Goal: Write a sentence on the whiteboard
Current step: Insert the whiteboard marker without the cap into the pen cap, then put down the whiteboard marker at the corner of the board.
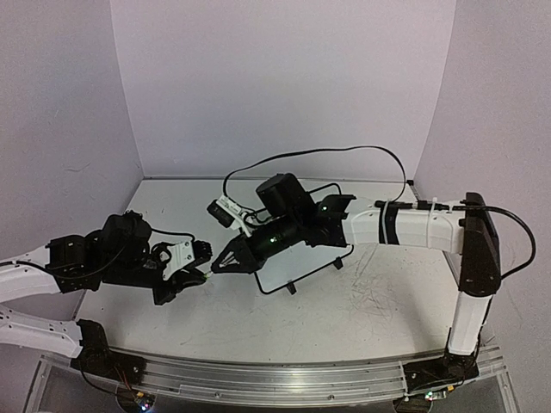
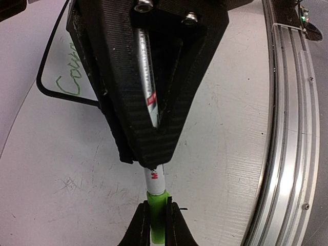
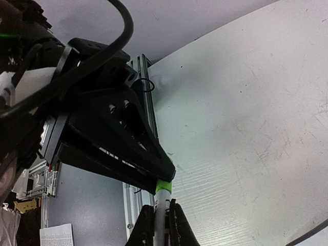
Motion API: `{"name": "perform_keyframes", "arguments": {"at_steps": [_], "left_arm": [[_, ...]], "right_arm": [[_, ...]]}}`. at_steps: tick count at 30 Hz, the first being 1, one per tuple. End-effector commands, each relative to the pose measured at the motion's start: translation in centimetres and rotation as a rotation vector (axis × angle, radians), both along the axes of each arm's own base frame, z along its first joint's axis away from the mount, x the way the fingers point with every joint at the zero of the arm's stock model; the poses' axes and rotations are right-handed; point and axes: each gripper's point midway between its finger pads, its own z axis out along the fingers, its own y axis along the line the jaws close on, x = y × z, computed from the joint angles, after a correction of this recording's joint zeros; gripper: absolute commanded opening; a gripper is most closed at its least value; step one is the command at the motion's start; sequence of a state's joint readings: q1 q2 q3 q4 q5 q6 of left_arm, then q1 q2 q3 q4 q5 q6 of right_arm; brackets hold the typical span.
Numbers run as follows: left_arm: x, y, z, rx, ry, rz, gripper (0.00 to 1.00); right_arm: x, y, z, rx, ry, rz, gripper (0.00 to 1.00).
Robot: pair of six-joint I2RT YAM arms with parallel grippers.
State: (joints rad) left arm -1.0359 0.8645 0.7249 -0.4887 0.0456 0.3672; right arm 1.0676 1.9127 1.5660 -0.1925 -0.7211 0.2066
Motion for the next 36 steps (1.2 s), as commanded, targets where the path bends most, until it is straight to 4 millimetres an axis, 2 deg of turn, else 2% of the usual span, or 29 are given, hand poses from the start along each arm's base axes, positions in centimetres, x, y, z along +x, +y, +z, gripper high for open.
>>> {"name": "perform_keyframes", "arguments": {"at_steps": [1,3,8,10,13,15,16,18,19,20,22,26,30,32,36], "left_arm": [[1.7,-2.0,8.1,-0.262,-0.205,0.025,0.00],[2.0,-1.7,8.5,-0.272,-0.229,0.046,0.00],[2.2,-1.5,8.2,-0.261,-0.244,0.062,0.00],[2.3,-1.5,8.0,-0.257,-0.246,0.068,0.00],[2.1,-1.4,7.9,-0.260,-0.240,0.065,0.00],[2.0,-1.4,8.2,-0.278,-0.225,0.065,0.01],[1.9,-1.4,8.4,-0.289,-0.215,0.071,0.06],[1.7,-1.5,8.9,-0.313,-0.195,0.069,0.32],[1.4,-1.5,9.1,-0.326,-0.185,0.061,0.41],[1.2,-1.5,9.2,-0.337,-0.177,0.050,0.49],[0.5,-1.6,9.8,-0.367,-0.153,0.024,0.58],[0.5,-1.8,11.6,-0.422,-0.119,0.042,0.65],[2.0,-1.8,13.7,-0.464,-0.083,0.146,0.69],[2.7,-1.8,14.7,-0.496,-0.040,0.209,0.70],[3.4,-1.8,16.7,-0.579,0.050,0.287,0.71]], "right_arm": [[-5.5,3.9,-0.1,0.041,0.132,0.112,0.00],[-6.6,5.2,-0.3,0.055,0.174,0.100,0.00],[-6.9,6.9,0.0,0.121,0.337,0.046,0.00],[-6.2,6.8,-0.1,0.116,0.348,-0.009,0.00],[-4.2,5.4,0.5,0.128,0.350,-0.092,0.00],[-2.6,3.3,0.6,0.137,0.319,-0.152,0.00],[-1.6,1.8,-0.1,0.124,0.300,-0.192,0.00],[-0.4,-1.7,-0.8,0.109,0.280,-0.235,0.00],[0.1,-3.5,-1.2,0.099,0.283,-0.248,0.00],[0.2,-5.5,-1.6,0.090,0.280,-0.271,0.00],[-0.2,-9.7,-3.2,0.056,0.293,-0.322,0.00],[-1.1,-17.1,-7.5,-0.048,0.362,-0.420,0.00],[-0.5,-24.3,-12.5,-0.107,0.466,-0.588,0.00],[-0.3,-26.7,-14.3,-0.123,0.502,-0.665,0.02],[-0.2,-29.1,-17.8,-0.206,0.556,-0.774,0.08]]}}
